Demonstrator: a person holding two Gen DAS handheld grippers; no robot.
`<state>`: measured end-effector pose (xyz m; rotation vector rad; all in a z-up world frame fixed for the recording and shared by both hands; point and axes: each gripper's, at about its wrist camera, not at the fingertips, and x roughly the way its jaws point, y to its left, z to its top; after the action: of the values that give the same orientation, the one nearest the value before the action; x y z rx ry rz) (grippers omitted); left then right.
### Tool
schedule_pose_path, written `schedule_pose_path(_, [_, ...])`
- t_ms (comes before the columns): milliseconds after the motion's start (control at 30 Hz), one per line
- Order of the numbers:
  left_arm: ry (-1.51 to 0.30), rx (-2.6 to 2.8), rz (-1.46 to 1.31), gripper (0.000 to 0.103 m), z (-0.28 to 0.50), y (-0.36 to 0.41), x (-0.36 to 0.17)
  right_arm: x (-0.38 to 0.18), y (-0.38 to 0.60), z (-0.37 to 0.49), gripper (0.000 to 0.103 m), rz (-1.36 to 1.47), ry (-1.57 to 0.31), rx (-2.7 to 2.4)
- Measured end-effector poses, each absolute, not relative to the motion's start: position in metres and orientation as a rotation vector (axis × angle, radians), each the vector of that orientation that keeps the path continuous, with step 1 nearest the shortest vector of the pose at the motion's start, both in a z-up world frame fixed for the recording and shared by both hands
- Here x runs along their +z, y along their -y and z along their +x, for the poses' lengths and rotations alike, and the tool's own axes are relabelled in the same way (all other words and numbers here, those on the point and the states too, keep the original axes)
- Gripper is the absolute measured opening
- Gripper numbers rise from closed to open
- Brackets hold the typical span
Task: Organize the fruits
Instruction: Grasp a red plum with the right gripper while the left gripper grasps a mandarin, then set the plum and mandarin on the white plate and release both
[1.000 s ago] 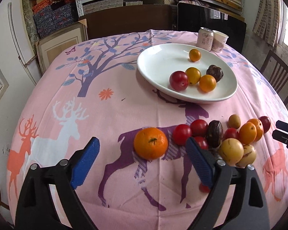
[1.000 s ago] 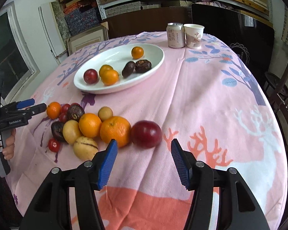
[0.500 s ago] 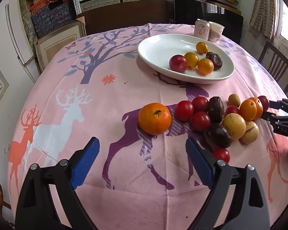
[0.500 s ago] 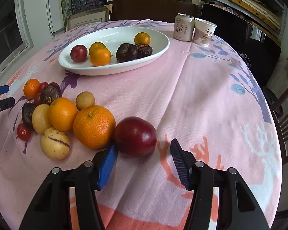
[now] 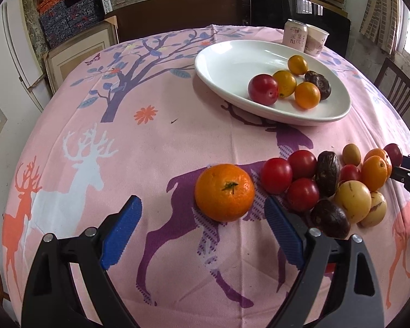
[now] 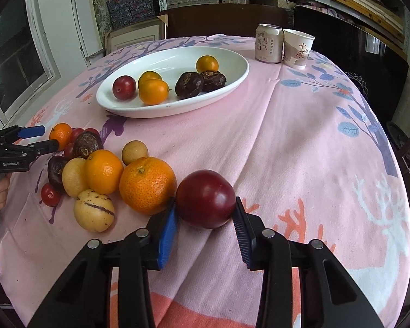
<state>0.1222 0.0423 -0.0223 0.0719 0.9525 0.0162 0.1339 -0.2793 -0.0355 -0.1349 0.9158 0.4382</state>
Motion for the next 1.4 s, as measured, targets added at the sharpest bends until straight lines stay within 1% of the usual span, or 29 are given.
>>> schedule_pose_path(67, [-0.957,0.015,0.085,0.087,0.128,-0.038,-0.026,-0.035,0.281,0.132,0.040,-0.125,-0.917,0.435])
schedule_pose_path(100, [-0.962,0.007,0.086,0.083,0.130,-0.037,-0.028,-0.035,0.282,0.130,0.040,-0.120,-0.915,0.433])
schedule_pose_path(133, [-0.973,-0.007,0.082,0.070,0.133,-0.036,-0.032,-0.034,0.283,0.130,0.040,-0.115,-0.915,0.433])
schedule_pose_path(167, [-0.991,-0.024,0.073,0.052,0.136,-0.035,-0.035,-0.034,0.284,0.129,0.040,-0.111,-0.914,0.431])
schedule_pose_path(200, [-0.988,-0.044,0.050,0.050,0.137,-0.036,-0.036,-0.033,0.285,0.128,0.040,-0.106,-0.913,0.428])
schedule_pose_path(233, [-0.982,-0.050,0.043,0.045,0.136,-0.037,-0.036,-0.032,0.287,0.127,0.040,-0.100,-0.911,0.422])
schedule_pose_path(400, [-1.008,-0.095,0.043,0.045,0.126,-0.031,-0.029,-0.024,0.298,0.123,0.040,-0.066,-0.890,0.378])
schedule_pose_path(533, [-0.934,-0.125,0.035,0.045,0.112,-0.027,0.001,-0.007,0.300,0.119,0.040,-0.047,-0.844,0.380])
schedule_pose_path(667, [-0.846,-0.152,0.007,0.045,0.109,-0.020,0.039,0.021,0.293,0.116,0.040,-0.020,-0.760,0.418])
schedule_pose_path(767, [-0.794,-0.162,0.054,0.045,0.120,-0.010,0.061,0.040,0.282,0.121,0.040,-0.013,-0.705,0.434])
schedule_pose_path(867, [-0.780,-0.140,0.046,0.045,0.141,-0.005,0.071,0.050,0.265,0.132,0.040,-0.018,-0.681,0.464])
schedule_pose_path(967, [-0.796,-0.122,0.020,0.045,0.173,0.000,0.066,0.048,0.244,0.151,0.040,-0.015,-0.698,0.498])
schedule_pose_path(1133, [-0.861,-0.070,-0.047,0.045,0.225,-0.004,0.039,0.028,0.216,0.188,0.040,-0.005,-0.783,0.523])
schedule_pose_path(1300, [-0.903,-0.025,-0.079,0.045,0.259,-0.011,0.016,0.004,0.205,0.218,0.040,-0.021,-0.872,0.485])
schedule_pose_path(1400, [-0.930,-0.009,-0.107,0.045,0.271,-0.016,0.005,-0.006,0.203,0.231,0.041,-0.030,-0.894,0.461])
